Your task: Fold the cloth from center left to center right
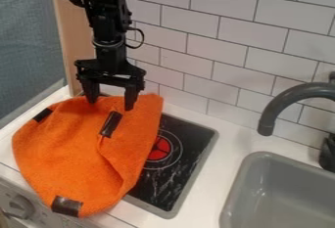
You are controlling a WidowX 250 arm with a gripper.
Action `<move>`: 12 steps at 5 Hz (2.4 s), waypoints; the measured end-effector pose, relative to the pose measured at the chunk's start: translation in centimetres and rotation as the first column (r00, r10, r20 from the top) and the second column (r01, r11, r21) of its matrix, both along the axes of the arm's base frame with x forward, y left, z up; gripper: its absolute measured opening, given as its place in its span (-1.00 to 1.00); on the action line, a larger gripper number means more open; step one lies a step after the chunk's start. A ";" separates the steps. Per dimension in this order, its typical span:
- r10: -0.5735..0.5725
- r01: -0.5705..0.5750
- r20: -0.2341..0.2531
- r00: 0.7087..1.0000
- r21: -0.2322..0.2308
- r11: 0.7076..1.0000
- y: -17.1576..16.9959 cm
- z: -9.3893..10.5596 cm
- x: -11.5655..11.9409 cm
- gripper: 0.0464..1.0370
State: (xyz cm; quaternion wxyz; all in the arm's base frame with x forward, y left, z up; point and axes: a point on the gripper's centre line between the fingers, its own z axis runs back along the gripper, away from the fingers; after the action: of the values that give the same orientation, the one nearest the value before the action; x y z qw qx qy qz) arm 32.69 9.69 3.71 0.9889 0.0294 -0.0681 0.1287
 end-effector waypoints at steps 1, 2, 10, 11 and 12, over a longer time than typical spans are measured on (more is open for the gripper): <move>0.001 -0.001 -0.030 1.000 -0.006 1.000 -0.1 -1.0 -0.4 0.93; 0.084 -0.083 -0.040 0.996 0.040 0.996 3.7 -1.7 -1.6 0.93; 0.317 -0.302 -0.111 0.942 0.132 0.944 13.6 -6.3 -5.0 0.21; 0.320 -0.304 -0.106 0.941 0.144 0.942 13.7 -6.3 -5.0 -0.37; 0.324 -0.308 -0.105 0.940 0.149 0.940 13.7 -6.2 -5.0 -0.79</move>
State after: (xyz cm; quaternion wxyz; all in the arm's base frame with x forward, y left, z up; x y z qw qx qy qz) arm 27.71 23.41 -2.54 0.9536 0.1129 -0.0073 0.2791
